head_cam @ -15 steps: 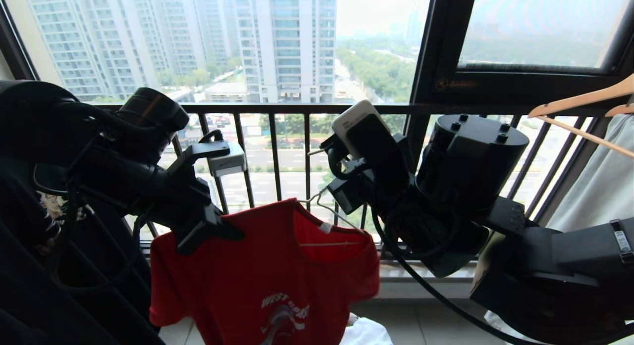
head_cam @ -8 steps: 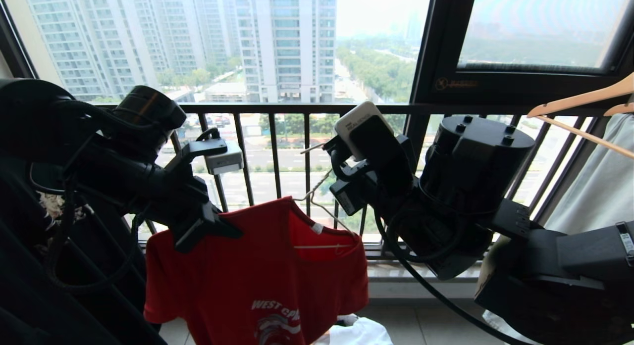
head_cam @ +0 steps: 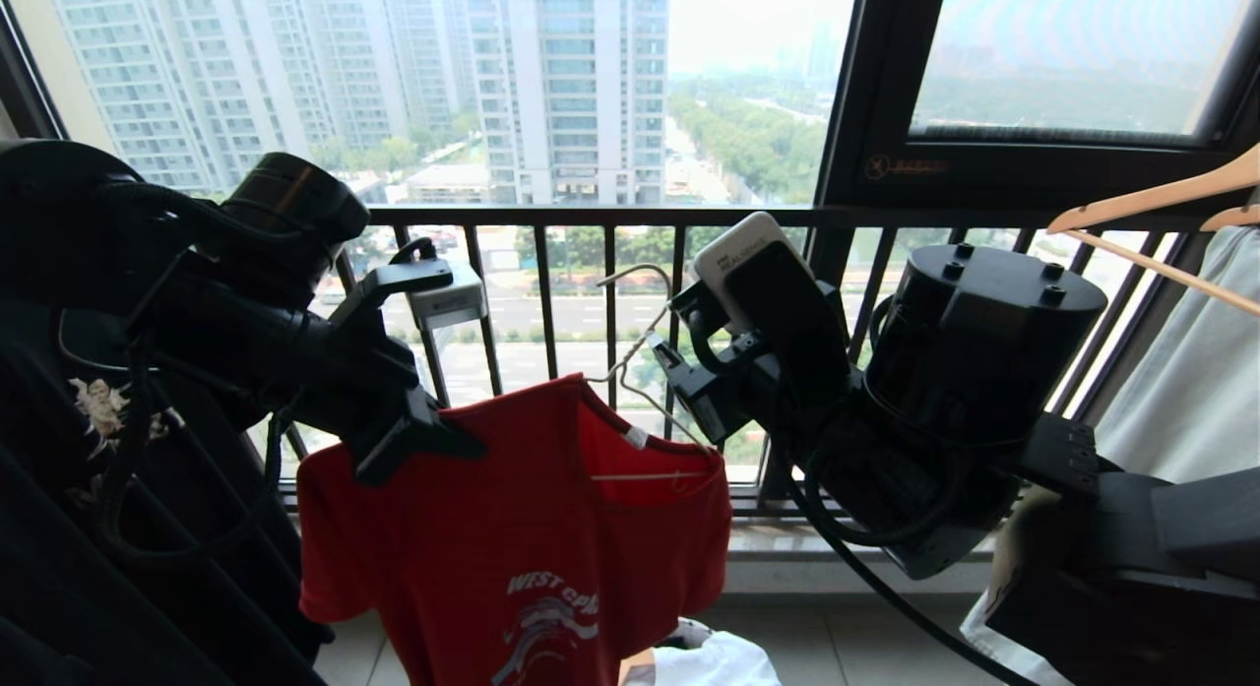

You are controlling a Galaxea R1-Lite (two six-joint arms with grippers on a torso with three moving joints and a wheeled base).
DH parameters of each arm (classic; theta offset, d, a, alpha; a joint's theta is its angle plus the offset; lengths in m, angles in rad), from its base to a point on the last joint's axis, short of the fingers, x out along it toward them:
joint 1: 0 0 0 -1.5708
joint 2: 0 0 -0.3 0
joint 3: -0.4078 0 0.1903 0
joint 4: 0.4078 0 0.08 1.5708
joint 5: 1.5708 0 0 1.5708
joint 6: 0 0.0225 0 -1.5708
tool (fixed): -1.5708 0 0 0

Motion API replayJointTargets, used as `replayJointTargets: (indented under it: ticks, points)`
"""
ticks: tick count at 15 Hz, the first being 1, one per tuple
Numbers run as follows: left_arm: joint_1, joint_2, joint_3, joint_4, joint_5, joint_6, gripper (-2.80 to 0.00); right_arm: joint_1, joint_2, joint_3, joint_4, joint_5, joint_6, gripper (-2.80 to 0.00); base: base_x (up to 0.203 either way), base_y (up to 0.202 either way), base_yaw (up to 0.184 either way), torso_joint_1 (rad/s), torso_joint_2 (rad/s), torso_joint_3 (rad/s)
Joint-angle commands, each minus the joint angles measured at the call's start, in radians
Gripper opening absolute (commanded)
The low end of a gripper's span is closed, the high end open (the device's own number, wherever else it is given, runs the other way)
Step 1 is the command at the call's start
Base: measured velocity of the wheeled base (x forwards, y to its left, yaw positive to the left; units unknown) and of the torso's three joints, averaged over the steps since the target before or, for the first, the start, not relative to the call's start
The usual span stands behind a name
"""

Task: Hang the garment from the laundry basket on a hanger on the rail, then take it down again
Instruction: Hang the clothes on the clothes rack

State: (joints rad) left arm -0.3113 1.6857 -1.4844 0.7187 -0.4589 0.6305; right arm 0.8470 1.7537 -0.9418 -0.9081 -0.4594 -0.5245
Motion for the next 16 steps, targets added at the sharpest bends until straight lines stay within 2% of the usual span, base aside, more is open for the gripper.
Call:
replayJointTargets:
  ticks: [1,2,3,10,12,14,16]
  points:
    - [0.005,-0.005,-0.023,0.003,-0.003,-0.028,-2.8,-0.034,-0.083,0.079,-0.002,0.004,0.045,-0.58,0.0,0.0,0.0,0.0,0.0,0.0]
    - [0.006,-0.005,-0.034,0.004,-0.003,-0.063,-2.8,-0.058,-0.106,0.106,-0.002,0.016,0.054,-2.8,0.0,0.0,0.0,0.0,0.0,0.0]
    - [0.006,-0.008,-0.039,0.003,-0.003,-0.094,-2.8,-0.069,-0.126,0.126,-0.002,0.029,0.063,-2.8,0.0,0.0,0.0,0.0,0.0,0.0]
    - [0.006,-0.093,0.051,0.0,-0.023,-0.131,-2.8,-0.179,-0.164,0.277,-0.004,0.037,0.151,-2.8,0.0,0.0,0.0,0.0,0.0,0.0]
    - [0.006,-0.099,0.093,-0.077,-0.032,-0.166,-2.8,-0.182,-0.156,0.281,-0.005,0.036,0.202,-2.8,0.0,0.0,0.0,0.0,0.0,0.0]
    - [0.004,-0.119,0.154,-0.164,-0.035,-0.19,-2.8,-0.181,-0.159,0.284,-0.005,0.035,0.214,-2.8,0.0,0.0,0.0,0.0,0.0,0.0]
    - [-0.003,-0.128,0.18,-0.181,-0.037,-0.197,-2.8,-0.182,-0.164,0.3,-0.006,0.033,0.246,-2.8,0.0,0.0,0.0,0.0,0.0,0.0]
